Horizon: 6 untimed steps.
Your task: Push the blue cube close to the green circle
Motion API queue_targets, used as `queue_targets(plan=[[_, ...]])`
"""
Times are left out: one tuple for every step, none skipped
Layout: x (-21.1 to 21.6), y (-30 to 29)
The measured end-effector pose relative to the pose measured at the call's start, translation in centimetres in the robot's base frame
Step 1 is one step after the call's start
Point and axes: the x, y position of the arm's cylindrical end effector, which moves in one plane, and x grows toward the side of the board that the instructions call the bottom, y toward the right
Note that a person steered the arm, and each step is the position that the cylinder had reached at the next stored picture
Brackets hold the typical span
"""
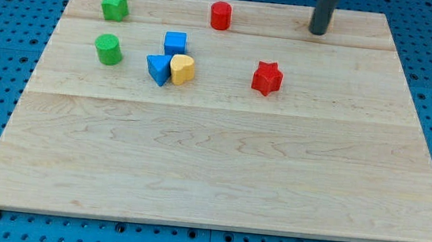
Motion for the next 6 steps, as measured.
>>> queue_targets(plan=[[1.1, -6.4], [2.6, -13.1], [5.6, -19.3], [7.2, -24.7], [5.7, -25.9], [5.7, -33.5]])
